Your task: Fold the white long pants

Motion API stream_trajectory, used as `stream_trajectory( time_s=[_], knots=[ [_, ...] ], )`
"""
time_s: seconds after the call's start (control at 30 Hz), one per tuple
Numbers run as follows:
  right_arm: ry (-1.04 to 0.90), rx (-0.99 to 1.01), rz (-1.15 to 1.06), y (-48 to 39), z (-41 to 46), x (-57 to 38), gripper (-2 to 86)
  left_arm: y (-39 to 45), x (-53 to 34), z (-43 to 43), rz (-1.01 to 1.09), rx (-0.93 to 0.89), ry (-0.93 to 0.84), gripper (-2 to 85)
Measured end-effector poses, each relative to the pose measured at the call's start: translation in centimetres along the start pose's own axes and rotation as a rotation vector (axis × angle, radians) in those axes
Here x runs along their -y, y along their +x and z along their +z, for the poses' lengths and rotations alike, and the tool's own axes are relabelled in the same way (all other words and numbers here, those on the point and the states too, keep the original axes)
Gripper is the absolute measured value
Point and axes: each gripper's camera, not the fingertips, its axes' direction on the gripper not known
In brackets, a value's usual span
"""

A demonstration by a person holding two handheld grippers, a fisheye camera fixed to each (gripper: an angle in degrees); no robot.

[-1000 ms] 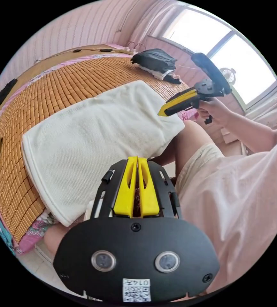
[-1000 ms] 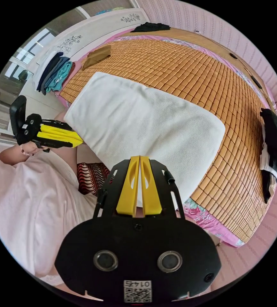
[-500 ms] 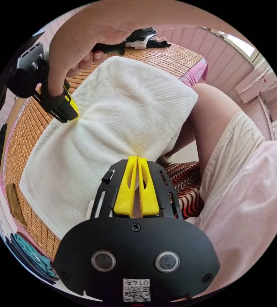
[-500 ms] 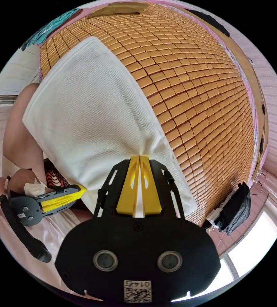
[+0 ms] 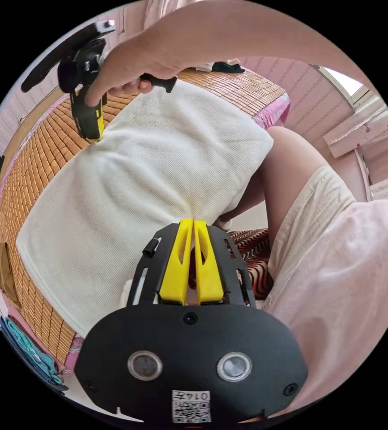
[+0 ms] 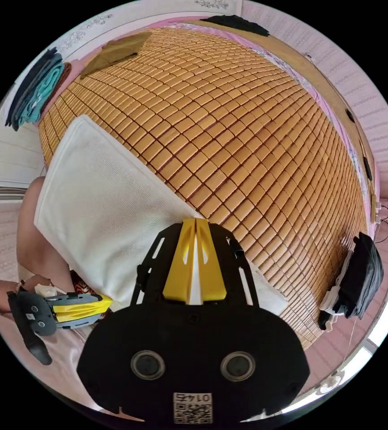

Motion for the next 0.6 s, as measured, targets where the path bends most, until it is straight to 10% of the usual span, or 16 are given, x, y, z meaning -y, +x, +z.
stream_trajectory(
  time_s=[0.33,0.6],
  knots=[
    [0.158,0.29,0.635,11.0,-4.3,-30.7,13.7,-7.5,8.4,-4.6,-0.036,-0.043,0.189,5.7],
    [0.147,0.504,0.764,13.5,-2.5,-38.1,16.1,-10.8,24.0,-2.0,-0.096,-0.277,0.063,7.6]
  ],
)
